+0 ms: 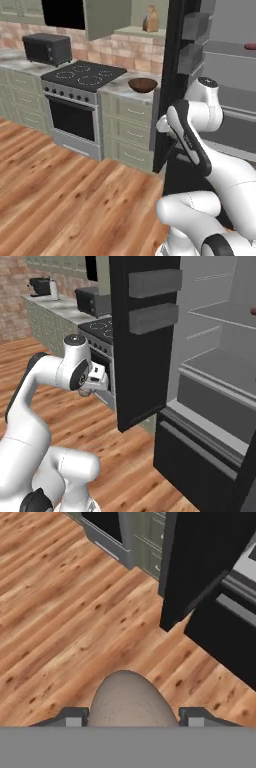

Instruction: Pick the egg and butter from the fridge and place them by the bowl for mixing.

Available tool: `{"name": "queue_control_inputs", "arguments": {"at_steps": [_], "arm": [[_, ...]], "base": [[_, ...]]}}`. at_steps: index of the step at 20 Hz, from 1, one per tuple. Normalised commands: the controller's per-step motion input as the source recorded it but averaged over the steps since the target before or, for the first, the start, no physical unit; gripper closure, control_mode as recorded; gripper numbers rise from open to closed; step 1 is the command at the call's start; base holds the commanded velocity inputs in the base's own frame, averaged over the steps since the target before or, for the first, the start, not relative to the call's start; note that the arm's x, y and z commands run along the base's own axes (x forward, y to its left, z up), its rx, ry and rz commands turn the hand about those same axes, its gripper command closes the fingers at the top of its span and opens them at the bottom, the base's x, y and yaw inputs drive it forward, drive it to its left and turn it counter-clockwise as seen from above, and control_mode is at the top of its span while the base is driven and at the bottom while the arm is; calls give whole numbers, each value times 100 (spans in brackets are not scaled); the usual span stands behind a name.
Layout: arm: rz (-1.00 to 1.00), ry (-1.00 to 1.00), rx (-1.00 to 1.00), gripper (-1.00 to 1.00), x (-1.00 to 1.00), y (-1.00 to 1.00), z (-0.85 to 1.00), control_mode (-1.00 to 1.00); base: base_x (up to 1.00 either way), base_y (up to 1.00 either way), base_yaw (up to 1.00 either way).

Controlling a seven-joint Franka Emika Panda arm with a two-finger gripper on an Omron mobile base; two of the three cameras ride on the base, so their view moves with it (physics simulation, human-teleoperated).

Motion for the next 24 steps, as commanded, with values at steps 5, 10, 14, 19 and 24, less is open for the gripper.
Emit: {"name": "queue_control_inputs", "arguments": {"at_steps": [5,10,14,19,24], "arm": [[0,0,0,100,0,0,0,100],[0,0,0,100,0,0,0,100],[0,0,0,100,0,0,0,100],[0,0,0,100,0,0,0,100],[0,0,0,100,0,0,0,100]], "base": [[34,71,1],[56,68,-6],[66,58,-12],[74,40,-30],[63,37,-49]]}}
